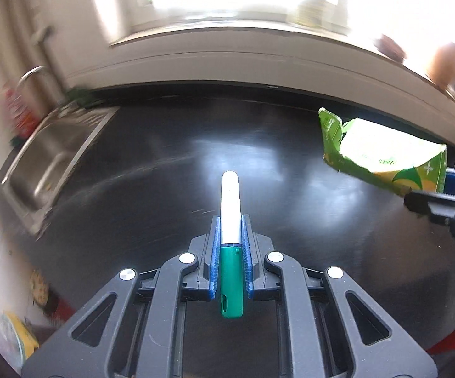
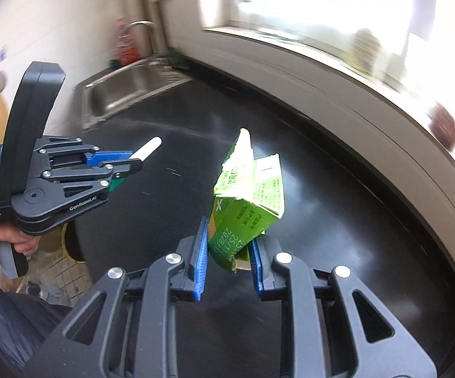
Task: Collect trash
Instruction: 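Carry the marker and green box over the trash bin with both grippers, then open both grippers to drop the marker and box into the bin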
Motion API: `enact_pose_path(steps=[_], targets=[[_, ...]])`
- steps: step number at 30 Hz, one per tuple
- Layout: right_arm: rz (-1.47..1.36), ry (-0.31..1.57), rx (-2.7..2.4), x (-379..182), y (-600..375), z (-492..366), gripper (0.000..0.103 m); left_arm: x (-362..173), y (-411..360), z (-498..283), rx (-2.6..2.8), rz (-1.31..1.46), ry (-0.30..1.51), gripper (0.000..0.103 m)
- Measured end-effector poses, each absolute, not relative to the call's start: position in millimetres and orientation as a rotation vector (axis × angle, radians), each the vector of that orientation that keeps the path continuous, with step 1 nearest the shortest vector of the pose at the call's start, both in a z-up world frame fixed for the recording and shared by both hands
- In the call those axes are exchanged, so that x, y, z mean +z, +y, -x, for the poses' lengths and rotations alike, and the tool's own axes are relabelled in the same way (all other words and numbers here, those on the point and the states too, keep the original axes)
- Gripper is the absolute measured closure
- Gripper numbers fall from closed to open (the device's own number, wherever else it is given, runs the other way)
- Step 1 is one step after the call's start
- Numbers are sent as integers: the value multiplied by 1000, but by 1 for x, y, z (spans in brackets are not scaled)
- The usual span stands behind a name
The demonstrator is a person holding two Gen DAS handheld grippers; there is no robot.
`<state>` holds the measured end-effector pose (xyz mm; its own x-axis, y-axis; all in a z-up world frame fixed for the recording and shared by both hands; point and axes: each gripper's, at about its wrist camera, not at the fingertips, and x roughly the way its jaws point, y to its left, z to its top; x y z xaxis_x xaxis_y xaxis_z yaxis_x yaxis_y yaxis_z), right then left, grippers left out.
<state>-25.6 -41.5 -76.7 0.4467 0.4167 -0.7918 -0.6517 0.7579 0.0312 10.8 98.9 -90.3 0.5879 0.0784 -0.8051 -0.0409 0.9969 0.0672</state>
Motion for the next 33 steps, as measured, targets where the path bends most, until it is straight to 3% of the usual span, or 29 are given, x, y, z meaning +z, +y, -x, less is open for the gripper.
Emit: enact_pose_path(steps=[8, 17, 27, 33], targets=[[394, 861, 1022, -75, 123, 54, 79, -89, 235, 84, 366, 89, 945, 91], [552, 992, 1342, -128, 289, 123, 79, -152, 357, 206, 660, 306, 1023, 91], [666, 1215, 1360, -209, 396, 146, 79, -234, 423, 246, 697, 472, 1060, 91], [694, 1248, 1342, -224, 425, 144, 79, -258, 442, 247, 677, 519, 1068, 90]])
